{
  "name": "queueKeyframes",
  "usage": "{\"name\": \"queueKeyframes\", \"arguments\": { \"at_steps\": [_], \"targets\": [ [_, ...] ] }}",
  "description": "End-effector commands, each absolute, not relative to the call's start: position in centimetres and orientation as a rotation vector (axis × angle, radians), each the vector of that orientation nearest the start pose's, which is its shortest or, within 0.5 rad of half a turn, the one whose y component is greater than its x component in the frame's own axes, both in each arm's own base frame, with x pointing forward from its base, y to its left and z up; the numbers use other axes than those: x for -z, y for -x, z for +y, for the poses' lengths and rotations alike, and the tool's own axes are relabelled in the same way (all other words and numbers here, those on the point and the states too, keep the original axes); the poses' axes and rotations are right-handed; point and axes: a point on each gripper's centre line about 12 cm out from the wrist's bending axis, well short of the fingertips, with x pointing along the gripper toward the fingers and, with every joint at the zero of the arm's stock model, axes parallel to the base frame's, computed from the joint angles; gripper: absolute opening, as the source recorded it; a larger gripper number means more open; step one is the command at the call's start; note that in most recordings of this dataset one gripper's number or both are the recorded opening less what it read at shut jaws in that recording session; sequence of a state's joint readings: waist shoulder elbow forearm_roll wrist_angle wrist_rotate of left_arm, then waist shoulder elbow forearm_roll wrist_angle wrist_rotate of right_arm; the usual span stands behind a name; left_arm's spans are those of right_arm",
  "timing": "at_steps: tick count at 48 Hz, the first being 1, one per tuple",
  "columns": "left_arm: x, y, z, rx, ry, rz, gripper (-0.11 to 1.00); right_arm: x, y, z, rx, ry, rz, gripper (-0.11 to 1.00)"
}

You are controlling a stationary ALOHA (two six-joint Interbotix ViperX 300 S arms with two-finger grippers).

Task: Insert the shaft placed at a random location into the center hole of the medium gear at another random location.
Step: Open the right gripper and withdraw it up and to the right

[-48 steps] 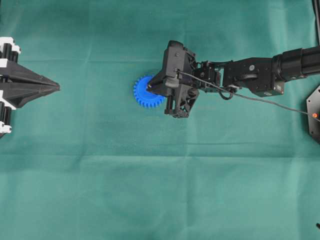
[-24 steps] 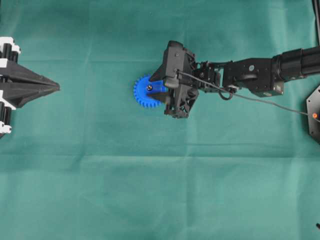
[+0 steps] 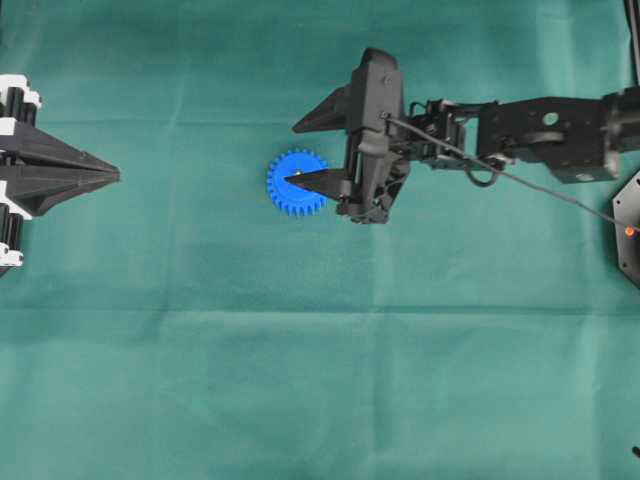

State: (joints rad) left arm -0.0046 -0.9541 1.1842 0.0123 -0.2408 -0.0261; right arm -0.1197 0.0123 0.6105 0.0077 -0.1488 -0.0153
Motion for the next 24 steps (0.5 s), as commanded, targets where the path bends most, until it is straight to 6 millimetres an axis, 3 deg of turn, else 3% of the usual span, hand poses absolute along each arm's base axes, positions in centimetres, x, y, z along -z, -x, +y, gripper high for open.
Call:
{"name": "queueKeyframes", "arguments": {
  "at_steps": [1, 24],
  "targets": [
    [-29.2, -20.3, -0.2, 0.01, 0.013, -0.034, 0.0, -22.5, -40.4, -5.0, 0.118, -0.006, 0.416, 0.81],
    [-29.2, -20.3, -0.2, 0.009, 0.014, -0.034, 0.0, -26.6, -35.7, -4.5, 0.123, -0.001, 0.317, 0.81]
  ]
}}
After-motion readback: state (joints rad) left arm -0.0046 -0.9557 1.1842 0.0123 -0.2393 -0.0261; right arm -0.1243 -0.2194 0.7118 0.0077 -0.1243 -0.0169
